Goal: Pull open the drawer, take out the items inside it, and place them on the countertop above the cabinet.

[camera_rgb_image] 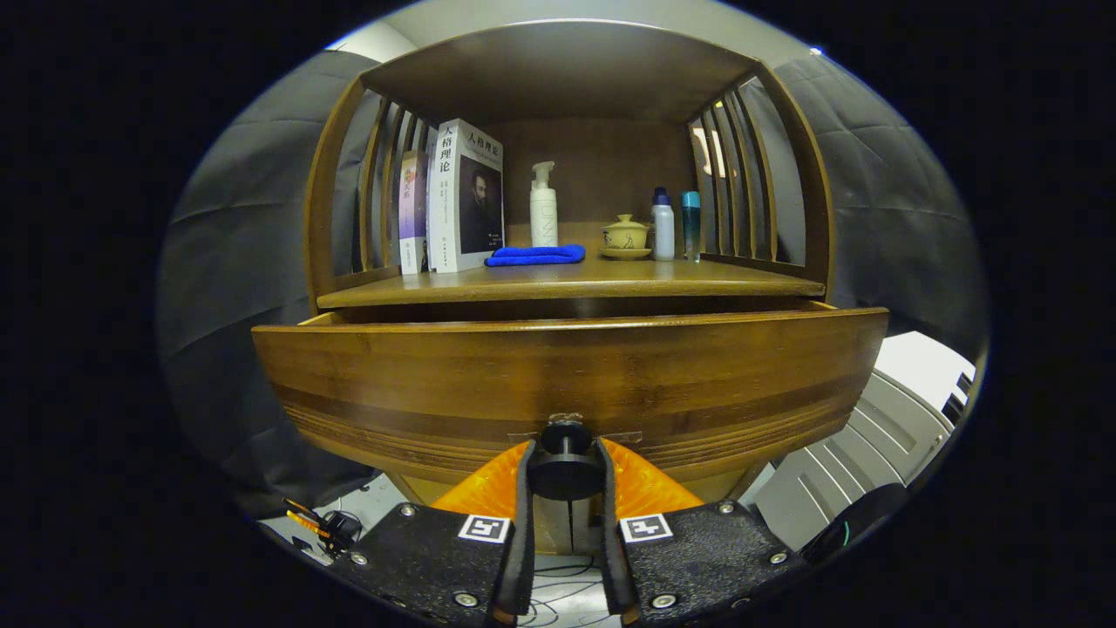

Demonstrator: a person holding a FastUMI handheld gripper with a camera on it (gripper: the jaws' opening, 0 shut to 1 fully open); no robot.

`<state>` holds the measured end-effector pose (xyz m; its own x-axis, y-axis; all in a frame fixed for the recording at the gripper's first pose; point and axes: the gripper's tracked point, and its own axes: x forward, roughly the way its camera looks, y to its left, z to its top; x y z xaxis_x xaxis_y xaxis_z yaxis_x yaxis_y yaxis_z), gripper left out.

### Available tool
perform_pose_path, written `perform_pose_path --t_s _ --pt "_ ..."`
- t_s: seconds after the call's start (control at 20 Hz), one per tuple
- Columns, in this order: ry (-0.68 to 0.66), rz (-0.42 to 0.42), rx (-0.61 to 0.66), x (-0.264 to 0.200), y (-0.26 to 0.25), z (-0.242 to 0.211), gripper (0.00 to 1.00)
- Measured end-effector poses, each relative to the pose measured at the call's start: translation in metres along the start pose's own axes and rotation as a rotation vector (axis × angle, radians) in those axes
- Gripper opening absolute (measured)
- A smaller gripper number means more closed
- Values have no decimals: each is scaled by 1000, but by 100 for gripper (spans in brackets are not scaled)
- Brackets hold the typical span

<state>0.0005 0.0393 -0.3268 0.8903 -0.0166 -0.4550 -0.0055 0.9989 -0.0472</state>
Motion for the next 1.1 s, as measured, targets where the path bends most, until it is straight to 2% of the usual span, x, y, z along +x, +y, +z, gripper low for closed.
perform_pose_path --t_s 0.1,0.65,1.1 --pt "0 2 -31 -9 0 -1 32" --pt "16 -14 -34 -59 2 -21 32" --pt "58 21 -35 -102 7 -39 32"
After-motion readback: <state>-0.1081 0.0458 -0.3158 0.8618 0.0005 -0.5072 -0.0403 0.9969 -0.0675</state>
